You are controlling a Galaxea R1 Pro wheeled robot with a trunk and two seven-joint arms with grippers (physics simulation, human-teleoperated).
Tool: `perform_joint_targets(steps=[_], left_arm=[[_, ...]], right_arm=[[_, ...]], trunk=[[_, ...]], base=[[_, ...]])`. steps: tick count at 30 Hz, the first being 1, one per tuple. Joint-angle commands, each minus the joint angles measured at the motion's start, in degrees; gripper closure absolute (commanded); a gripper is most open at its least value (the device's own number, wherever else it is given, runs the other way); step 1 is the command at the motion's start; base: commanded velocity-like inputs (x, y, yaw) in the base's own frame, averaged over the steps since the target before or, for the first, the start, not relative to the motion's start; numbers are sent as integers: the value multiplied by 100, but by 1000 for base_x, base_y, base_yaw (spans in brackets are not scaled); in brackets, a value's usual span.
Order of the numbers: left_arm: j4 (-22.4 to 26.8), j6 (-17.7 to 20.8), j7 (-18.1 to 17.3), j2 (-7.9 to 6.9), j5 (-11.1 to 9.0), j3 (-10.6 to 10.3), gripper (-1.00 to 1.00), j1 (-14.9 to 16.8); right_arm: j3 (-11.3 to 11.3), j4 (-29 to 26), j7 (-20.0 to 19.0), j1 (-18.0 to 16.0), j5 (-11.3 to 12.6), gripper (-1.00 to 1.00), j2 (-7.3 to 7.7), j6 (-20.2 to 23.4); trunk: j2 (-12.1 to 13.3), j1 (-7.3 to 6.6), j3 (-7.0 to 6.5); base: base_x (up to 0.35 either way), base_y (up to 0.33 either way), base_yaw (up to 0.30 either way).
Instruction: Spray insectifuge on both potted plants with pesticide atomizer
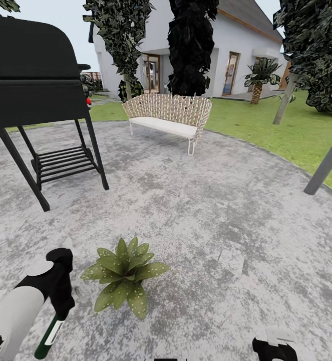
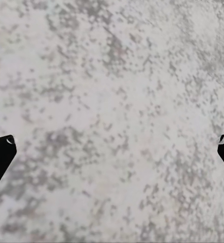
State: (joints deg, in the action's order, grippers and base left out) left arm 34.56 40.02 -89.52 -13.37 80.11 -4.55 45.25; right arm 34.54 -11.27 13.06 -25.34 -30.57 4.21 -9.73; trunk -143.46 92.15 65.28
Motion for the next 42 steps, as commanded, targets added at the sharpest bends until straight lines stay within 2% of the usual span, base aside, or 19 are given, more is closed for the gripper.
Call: perform_joint_targets(steps=[1,5,8,9,10,12,17,20,24,29,32,34,36,39,41,42], left_arm=[[2,60,-36,4,23,39,100,2],[-5,66,25,74,7,109,100,2],[-152,67,60,26,18,120,100,2],[-223,67,123,10,20,156,100,2],[-317,62,321,-2,22,283,100,2],[-363,54,498,-1,20,439,100,2],[-326,46,563,28,14,594,100,3],[-282,43,559,51,15,675,100,9],[-225,66,534,83,15,681,100,32],[150,92,295,110,35,663,100,153],[348,100,-41,162,91,633,100,486],[382,129,-48,229,115,610,100,798],[371,161,-48,343,267,599,100,1099],[305,169,-48,548,641,598,100,1502],[274,175,-48,799,1270,601,100,1712],[266,177,-48,893,1499,609,100,1777]], right_arm=[[44,9,12,-6,-48,-100,-4,-28],[44,4,19,-6,-45,-100,-23,-28],[46,-4,21,-6,-45,-100,-25,-28],[47,-10,21,-6,-43,-100,-25,-28],[45,-14,25,-6,-44,-100,-30,-28],[44,-15,28,-6,-45,-100,-33,-28],[44,-11,30,-6,-45,-100,-34,-28],[49,-14,30,-6,-38,-100,-35,-28],[47,-11,21,-6,-45,-100,-35,-28],[46,-6,26,-6,-45,-100,-36,-28],[44,2,29,-6,-45,-100,-42,-28],[44,8,29,-6,-45,-100,-43,-28],[44,10,30,-6,-45,-100,-43,-25],[44,10,30,-6,-45,-100,-46,-21],[44,11,30,-6,-45,-100,-44,-20],[44,11,30,-6,-45,-100,-44,-20]], trunk=[[-2,-1,5],[-2,-1,5],[-2,-1,5],[-2,-1,5],[-2,-1,5],[-2,-1,5],[-2,-1,5],[-2,-1,5],[-2,-1,6],[-2,-1,6],[-2,-1,6],[-2,-1,6],[-2,-1,6],[-2,-1,6],[-2,-1,6],[-2,-1,6]], base=[[0,0,0],[0,0,0],[0,0,0],[0,0,5],[0,0,153],[0,0,230],[-92,-62,272],[-222,-159,179],[-234,-168,11],[-171,-123,27],[-21,-15,225],[-4,-3,268],[-1,-1,275],[0,0,277],[0,0,278],[0,0,278]])
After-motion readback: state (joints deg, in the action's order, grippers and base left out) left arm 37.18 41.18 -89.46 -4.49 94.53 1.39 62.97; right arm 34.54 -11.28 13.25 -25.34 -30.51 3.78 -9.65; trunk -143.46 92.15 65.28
